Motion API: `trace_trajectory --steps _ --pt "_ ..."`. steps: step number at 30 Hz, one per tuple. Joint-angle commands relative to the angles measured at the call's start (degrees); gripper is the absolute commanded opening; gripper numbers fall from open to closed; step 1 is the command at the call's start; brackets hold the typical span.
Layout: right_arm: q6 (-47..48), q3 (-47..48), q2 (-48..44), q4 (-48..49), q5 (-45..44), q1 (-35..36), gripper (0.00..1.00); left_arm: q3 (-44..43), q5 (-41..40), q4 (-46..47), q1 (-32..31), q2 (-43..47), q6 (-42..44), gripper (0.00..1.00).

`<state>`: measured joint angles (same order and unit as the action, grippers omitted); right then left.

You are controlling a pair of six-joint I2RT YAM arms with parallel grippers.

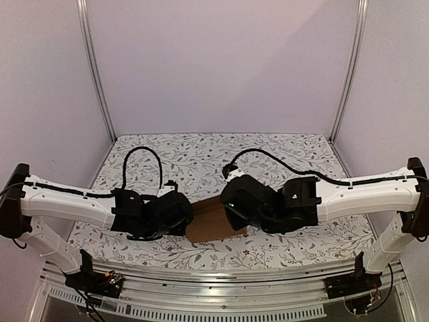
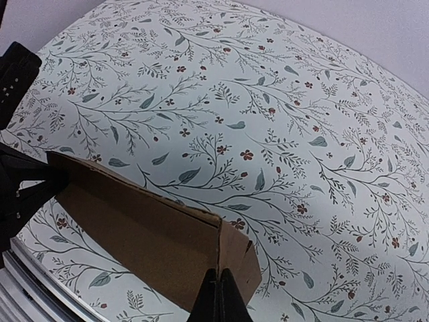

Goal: Fold the paper box

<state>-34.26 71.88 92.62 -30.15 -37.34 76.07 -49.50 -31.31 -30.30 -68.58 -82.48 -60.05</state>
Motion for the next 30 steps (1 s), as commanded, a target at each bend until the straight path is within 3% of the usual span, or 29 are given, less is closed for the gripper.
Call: trace_trajectory --steps 1,30 --pt "-1.1 2.3 -1.3 0.6 2.9 0.5 0.00 -1.4 1.7 -0.4 -2.6 -1.8 1.3 0.00" --pt "-6.6 6.0 -0.2 -2.7 11.1 -4.3 0.00 -2.8 -1.7 -2.2 -4.0 -2.5 2.0 0.00"
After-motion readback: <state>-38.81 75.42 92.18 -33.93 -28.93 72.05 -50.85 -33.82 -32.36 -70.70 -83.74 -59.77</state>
